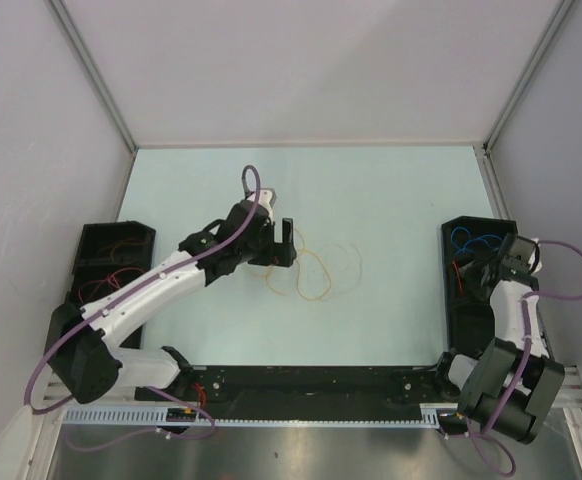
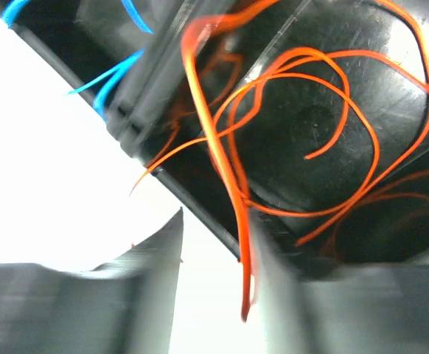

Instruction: Untangle the cables

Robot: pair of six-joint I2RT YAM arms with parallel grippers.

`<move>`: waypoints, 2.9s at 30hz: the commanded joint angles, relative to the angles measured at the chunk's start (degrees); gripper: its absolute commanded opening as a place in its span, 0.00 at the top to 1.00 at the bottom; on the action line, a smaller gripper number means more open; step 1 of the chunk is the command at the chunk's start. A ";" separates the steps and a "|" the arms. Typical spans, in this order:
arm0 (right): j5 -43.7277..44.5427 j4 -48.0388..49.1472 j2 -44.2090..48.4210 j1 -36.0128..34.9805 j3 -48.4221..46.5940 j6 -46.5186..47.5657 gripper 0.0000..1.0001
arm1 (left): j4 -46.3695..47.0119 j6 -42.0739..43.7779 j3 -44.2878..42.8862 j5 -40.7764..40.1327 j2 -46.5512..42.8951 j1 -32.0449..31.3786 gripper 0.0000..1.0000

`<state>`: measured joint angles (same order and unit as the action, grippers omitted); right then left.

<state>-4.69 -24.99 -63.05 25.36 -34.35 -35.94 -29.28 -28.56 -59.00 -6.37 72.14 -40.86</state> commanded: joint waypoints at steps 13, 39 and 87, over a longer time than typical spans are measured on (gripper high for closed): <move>-4.62 -16.58 14.88 -1.10 -11.62 3.79 0.01 | -0.16 -1.24 -5.41 -11.03 16.88 0.61 0.05; 2.05 -13.24 15.40 -19.56 -11.71 2.10 0.01 | 9.85 -57.13 -1.02 0.40 26.55 3.07 0.14; -7.62 -12.97 19.98 -19.39 -10.12 7.03 0.00 | -13.43 -43.15 -32.66 -13.32 47.39 10.98 0.12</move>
<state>-11.51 -38.28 -44.07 6.07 -43.94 -30.76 -43.31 -67.75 -89.23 -21.82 117.43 -29.43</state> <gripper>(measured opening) 0.994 0.873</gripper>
